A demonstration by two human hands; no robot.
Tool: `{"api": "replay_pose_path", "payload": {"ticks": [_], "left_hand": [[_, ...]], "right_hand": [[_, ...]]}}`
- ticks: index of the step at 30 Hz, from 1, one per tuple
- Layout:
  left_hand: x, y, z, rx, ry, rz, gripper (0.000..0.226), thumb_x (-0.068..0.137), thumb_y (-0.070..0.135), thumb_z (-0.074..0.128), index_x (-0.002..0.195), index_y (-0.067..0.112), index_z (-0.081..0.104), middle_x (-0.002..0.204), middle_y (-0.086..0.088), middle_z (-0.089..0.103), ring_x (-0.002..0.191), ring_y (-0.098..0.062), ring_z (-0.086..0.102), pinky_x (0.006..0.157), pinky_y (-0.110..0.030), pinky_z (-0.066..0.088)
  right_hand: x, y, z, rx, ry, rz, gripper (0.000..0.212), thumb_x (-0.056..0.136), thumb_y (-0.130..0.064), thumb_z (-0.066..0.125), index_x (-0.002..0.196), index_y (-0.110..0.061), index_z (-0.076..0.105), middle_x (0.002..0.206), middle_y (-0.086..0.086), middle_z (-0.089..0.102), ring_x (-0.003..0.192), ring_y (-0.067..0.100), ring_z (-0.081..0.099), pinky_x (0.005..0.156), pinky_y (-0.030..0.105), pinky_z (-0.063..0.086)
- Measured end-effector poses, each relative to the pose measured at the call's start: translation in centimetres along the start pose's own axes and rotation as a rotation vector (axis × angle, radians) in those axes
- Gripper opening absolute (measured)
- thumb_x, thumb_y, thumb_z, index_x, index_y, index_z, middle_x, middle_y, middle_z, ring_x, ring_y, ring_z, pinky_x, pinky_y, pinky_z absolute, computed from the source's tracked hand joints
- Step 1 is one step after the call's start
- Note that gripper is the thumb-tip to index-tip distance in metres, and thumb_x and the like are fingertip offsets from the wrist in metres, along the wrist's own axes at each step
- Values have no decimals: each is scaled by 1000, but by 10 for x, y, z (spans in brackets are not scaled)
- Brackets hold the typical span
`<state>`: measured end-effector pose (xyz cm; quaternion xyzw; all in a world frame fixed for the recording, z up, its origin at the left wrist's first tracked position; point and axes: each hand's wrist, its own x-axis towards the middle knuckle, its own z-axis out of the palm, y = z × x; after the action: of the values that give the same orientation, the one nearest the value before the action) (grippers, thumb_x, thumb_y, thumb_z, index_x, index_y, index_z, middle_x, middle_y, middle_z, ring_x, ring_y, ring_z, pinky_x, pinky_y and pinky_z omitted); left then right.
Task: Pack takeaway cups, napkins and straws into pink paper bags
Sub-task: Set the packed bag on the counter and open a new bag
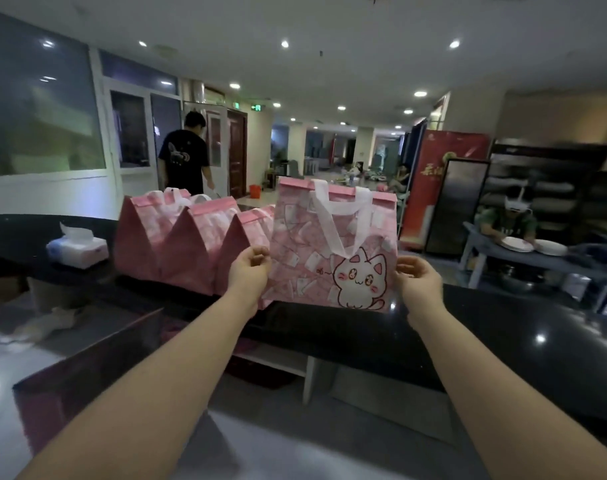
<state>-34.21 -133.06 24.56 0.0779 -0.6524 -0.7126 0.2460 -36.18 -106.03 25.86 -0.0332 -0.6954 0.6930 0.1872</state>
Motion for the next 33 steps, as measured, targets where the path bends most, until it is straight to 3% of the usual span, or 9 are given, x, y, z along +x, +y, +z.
{"api": "replay_pose_path", "payload": {"ticks": [5, 8, 13, 16, 19, 22, 26, 30, 33], "left_hand": [[-1, -62, 26, -48, -18, -26, 26, 94, 1, 55, 83, 23, 62, 82, 8, 60, 75, -5, 55, 63, -8, 46], [-13, -95, 34, -38, 14, -45, 27, 94, 6, 55, 81, 29, 61, 82, 11, 62, 73, -3, 56, 70, -22, 50], [-23, -121, 37, 41, -104, 72, 25, 94, 10, 57, 85, 33, 57, 85, 10, 61, 72, 10, 55, 66, -5, 44], [-34, -132, 39, 85, -244, 126, 21, 93, 13, 61, 88, 33, 58, 87, 8, 62, 76, 6, 56, 67, -7, 45], [-41, -138, 39, 94, -386, 192, 18, 93, 17, 63, 95, 35, 61, 94, 10, 65, 81, 2, 58, 70, -8, 45], [-24, -130, 35, -14, -246, 186, 30, 91, 11, 64, 111, 32, 56, 111, 4, 60, 98, 0, 57, 84, -14, 46], [15, -123, 34, 75, -229, 106, 61, 86, 3, 67, 139, 22, 44, 134, 3, 48, 124, -13, 47, 105, -31, 41], [24, -128, 37, 161, -322, 94, 63, 86, 5, 67, 140, 22, 42, 118, 7, 55, 111, -14, 57, 99, -36, 48], [30, -129, 35, 207, -315, 126, 49, 84, 13, 67, 128, 28, 51, 104, 6, 59, 94, -15, 62, 86, -40, 53]], "right_hand": [[0, 48, -13, -94, 136, 86, 26, 90, -6, 63, 108, -23, 69, 102, -3, 69, 87, 10, 67, 55, 20, 53], [-9, 70, -10, -95, 125, 117, 32, 92, -10, 60, 122, -21, 65, 101, -4, 71, 83, 9, 70, 58, 21, 56], [-16, 84, 4, -224, 16, 202, 76, 90, -13, 59, 152, -33, 21, 114, -6, 61, 108, 18, 60, 94, 43, 52], [-27, 88, 16, -221, -155, 263, 92, 90, -18, 65, 154, -36, 1, 135, -13, 47, 118, 12, 49, 87, 29, 47], [-41, 97, 32, -186, -193, 238, 86, 91, -17, 64, 154, -37, 8, 139, -13, 37, 126, 13, 44, 80, 19, 44], [-54, 100, 47, -88, -45, 137, 70, 91, -32, 65, 150, -31, 28, 144, -5, 40, 131, 15, 43, 97, 27, 40], [-65, 100, 64, -206, -29, 42, 84, 74, -46, 79, 142, -37, 31, 140, -5, 37, 125, 14, 42, 98, 32, 42], [-69, 106, 81, -411, 27, -1, 84, 73, -28, 81, 142, -32, 34, 138, -1, 38, 126, 20, 45, 104, 43, 44], [-70, 107, 88, -433, -8, -30, 84, 71, -27, 80, 143, -30, 36, 137, 1, 40, 122, 23, 49, 100, 45, 47]]}}
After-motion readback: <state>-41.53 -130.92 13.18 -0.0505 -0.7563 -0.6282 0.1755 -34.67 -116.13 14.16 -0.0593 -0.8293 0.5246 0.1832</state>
